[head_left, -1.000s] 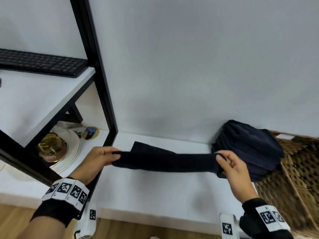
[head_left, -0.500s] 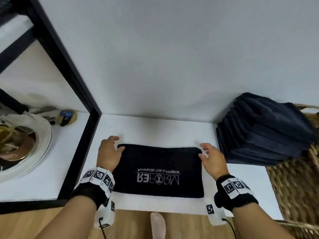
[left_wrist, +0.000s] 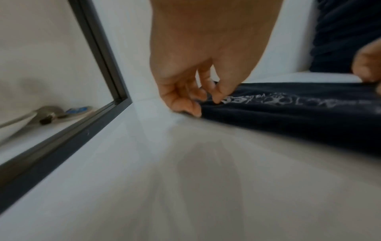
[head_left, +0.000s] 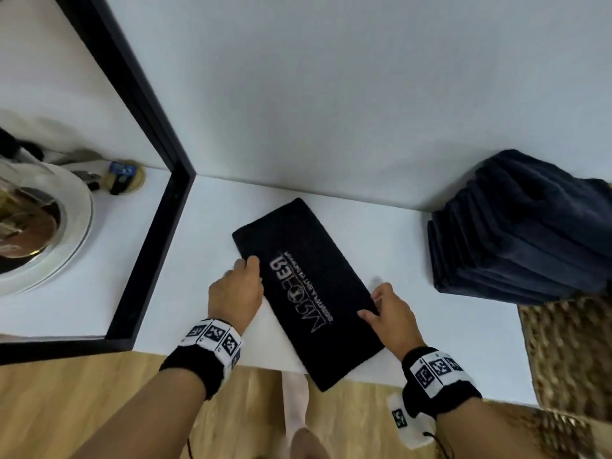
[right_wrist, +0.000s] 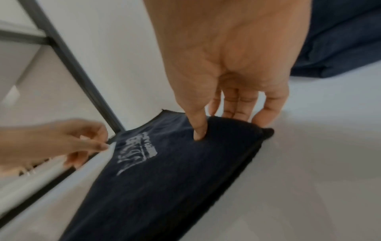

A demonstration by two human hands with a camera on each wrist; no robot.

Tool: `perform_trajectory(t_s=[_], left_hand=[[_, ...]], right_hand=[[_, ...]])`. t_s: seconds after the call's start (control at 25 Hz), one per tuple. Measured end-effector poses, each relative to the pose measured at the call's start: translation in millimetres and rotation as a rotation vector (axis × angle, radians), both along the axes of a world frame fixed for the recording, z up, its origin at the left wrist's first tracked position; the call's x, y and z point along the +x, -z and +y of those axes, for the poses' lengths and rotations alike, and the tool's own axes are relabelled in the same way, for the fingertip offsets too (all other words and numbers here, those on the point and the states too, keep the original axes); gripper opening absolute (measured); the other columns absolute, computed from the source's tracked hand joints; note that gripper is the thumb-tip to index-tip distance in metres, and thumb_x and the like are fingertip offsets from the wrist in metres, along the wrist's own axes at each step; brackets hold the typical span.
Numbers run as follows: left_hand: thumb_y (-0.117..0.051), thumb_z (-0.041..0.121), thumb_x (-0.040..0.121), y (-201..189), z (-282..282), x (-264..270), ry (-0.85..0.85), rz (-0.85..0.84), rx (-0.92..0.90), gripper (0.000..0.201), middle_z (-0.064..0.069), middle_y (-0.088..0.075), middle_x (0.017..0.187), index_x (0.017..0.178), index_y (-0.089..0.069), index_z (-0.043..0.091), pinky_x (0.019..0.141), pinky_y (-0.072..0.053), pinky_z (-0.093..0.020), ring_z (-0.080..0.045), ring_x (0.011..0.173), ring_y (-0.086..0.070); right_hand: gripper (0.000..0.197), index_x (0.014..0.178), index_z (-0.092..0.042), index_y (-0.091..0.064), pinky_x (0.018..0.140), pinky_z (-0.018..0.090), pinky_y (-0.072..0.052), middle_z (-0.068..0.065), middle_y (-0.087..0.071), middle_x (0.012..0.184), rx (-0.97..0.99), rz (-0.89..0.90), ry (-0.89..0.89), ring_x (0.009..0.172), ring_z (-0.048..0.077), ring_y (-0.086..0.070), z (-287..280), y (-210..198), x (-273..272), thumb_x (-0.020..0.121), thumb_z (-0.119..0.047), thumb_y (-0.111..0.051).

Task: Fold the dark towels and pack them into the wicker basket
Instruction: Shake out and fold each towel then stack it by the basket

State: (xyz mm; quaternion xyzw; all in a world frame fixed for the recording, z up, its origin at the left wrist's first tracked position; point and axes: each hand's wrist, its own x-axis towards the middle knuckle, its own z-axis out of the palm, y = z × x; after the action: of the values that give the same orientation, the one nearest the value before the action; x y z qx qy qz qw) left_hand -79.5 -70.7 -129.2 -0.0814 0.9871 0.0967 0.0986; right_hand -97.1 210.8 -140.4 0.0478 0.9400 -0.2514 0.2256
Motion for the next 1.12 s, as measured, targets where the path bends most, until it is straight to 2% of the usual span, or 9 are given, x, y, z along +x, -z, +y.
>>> perform_trajectory(t_s=[0.12,0.2,0.52,0.6,0.72,0.84,0.92,0.96,1.12], left_hand=[[-0.048,0.068,0.085,0.7,14.3,31.8,-0.253,-0.453,0.281,0.056,-0.005,-0.061,0.100,0.103,-0.054,0.015,0.073,-0.047,-0.032,-0.027,0.095,-0.063],[-0.061,0.059,0.082,4.4,27.8,59.5,-0.251,-0.529,0.484,0.046,-0.001,-0.065,0.104,0.106,-0.059,0.019,0.081,-0.051,-0.030,-0.022,0.097,-0.063],[-0.073,0.013,0.083,-27.2,14.1,95.6,-0.547,-0.026,0.953,0.031,0.009,-0.060,0.106,0.107,-0.053,0.020,0.083,-0.042,-0.018,-0.010,0.105,-0.057],[-0.058,0.003,0.091,-51.0,7.4,85.2,-0.635,0.088,1.218,0.015,-0.002,-0.069,0.105,0.098,-0.063,0.015,0.090,-0.050,-0.030,-0.018,0.107,-0.063],[-0.040,-0.018,0.088,-77.0,0.0,55.3,-0.660,0.036,1.659,0.038,-0.014,-0.068,0.111,0.106,-0.064,0.006,0.091,-0.055,-0.038,-0.027,0.106,-0.066],[-0.067,-0.003,0.083,-80.3,-2.7,14.1,-0.447,0.051,1.318,0.035,0.000,-0.070,0.107,0.109,-0.067,0.021,0.081,-0.054,-0.026,-0.015,0.099,-0.067],[-0.072,0.013,0.083,-76.4,-2.6,-20.2,-0.483,0.157,1.097,0.013,0.001,-0.073,0.091,0.095,-0.071,0.018,0.074,-0.054,-0.025,-0.016,0.087,-0.069],[-0.072,0.022,0.084,-72.0,-2.3,-40.3,-0.494,0.196,1.011,0.008,0.001,-0.073,0.084,0.088,-0.072,0.015,0.071,-0.053,-0.024,-0.015,0.083,-0.068],[-0.061,0.042,0.090,-41.3,-2.0,-107.9,-0.461,0.146,0.680,0.031,0.000,-0.069,0.082,0.090,-0.067,0.011,0.066,-0.044,-0.021,-0.022,0.086,-0.065]], right_hand=[[0.036,0.108,-0.017,-0.049,0.081,0.028,-0.048,-0.004,-0.062,0.097,-0.139,-0.178,0.092,0.094,0.018,-0.062,-17.0,-3.6,39.7,0.082,-0.027,-0.073],[0.034,0.110,-0.017,-0.054,0.082,0.026,-0.048,-0.002,-0.065,0.103,-0.240,-0.202,0.155,0.099,0.018,-0.063,-32.1,-2.7,61.3,0.083,-0.024,-0.072],[0.051,0.126,-0.045,-0.047,0.078,0.030,-0.058,0.005,-0.075,0.100,-0.690,-0.199,0.312,0.090,0.016,-0.072,-40.0,-48.5,98.2,0.090,-0.014,-0.065],[0.025,0.113,-0.029,-0.069,0.069,0.032,-0.058,0.010,-0.074,0.105,-0.788,-0.222,0.341,0.095,0.021,-0.071,-38.2,-74.6,79.8,0.095,-0.017,-0.056],[0.034,0.115,-0.014,-0.067,0.059,0.033,-0.054,0.010,-0.071,0.112,-0.991,-0.373,0.318,0.103,0.030,-0.068,-29.1,-96.8,38.9,0.098,-0.012,-0.037],[0.023,0.111,-0.009,-0.063,0.050,0.025,-0.048,0.012,-0.072,0.096,-0.900,-0.316,0.224,0.089,0.026,-0.073,-31.8,-104.0,-8.8,0.092,-0.002,-0.052],[0.003,0.085,-0.007,-0.063,0.045,0.023,-0.038,0.010,-0.069,0.070,-0.727,-0.183,0.223,0.054,0.018,-0.062,-41.8,-99.8,-35.3,0.087,-0.009,-0.064],[0.019,0.070,-0.011,-0.058,0.045,0.023,-0.033,0.000,-0.060,0.056,-0.667,-0.120,0.242,0.044,0.013,-0.049,-46.1,-92.4,-50.8,0.086,-0.015,-0.067],[0.040,0.054,-0.026,-0.045,0.059,0.027,-0.035,-0.015,-0.045,0.053,-0.452,0.018,0.343,0.056,0.012,-0.046,-60.0,-46.2,-110.4,0.086,-0.038,-0.067]])
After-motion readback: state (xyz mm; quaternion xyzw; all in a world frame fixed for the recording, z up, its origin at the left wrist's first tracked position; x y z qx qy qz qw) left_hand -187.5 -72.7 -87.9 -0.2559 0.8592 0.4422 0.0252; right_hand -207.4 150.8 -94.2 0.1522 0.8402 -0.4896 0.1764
